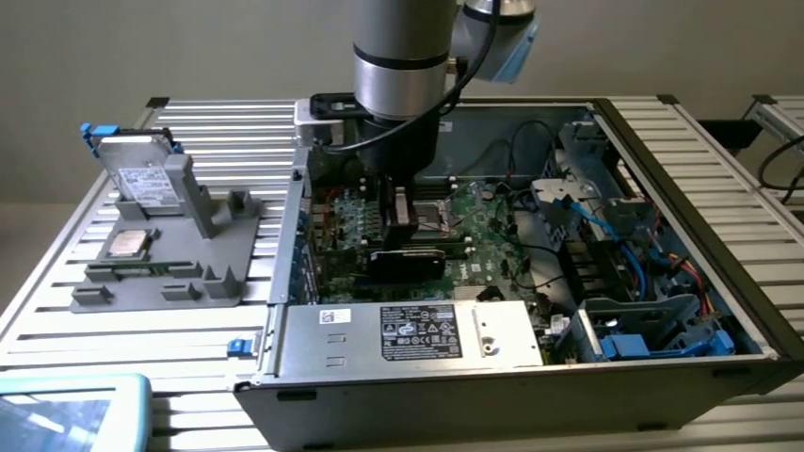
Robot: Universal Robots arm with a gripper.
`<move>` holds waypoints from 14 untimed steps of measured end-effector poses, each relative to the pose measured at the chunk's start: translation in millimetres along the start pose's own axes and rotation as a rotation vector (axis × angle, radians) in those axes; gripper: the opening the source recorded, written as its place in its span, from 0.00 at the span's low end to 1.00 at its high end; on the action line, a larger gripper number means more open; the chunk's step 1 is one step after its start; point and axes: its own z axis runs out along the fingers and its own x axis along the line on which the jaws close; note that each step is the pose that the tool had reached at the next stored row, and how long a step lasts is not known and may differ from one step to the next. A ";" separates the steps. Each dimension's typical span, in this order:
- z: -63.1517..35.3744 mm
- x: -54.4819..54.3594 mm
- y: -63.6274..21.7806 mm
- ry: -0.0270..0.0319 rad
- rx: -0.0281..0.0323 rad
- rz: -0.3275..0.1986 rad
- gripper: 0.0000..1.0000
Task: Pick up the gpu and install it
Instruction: 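Insert the gpu into the slot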
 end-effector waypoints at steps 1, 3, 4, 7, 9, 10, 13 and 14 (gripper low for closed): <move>0.0 0.0 0.0 0.0001 -0.0001 0.000 0.25; 0.0 0.0 0.0 0.0001 -0.0001 0.000 0.19; 0.0 0.0 0.1 0.0002 -0.0001 0.000 0.13; 0.6 -0.2 3.5 0.0034 0.0016 0.002 0.11; 1.0 -0.6 6.2 0.0046 0.0044 0.005 0.11; 1.1 -1.0 7.3 0.0047 0.0055 0.005 0.11; 1.6 -1.9 11.8 0.0048 0.0091 0.008 0.11; 1.8 -2.2 13.2 0.0049 0.0099 0.009 0.11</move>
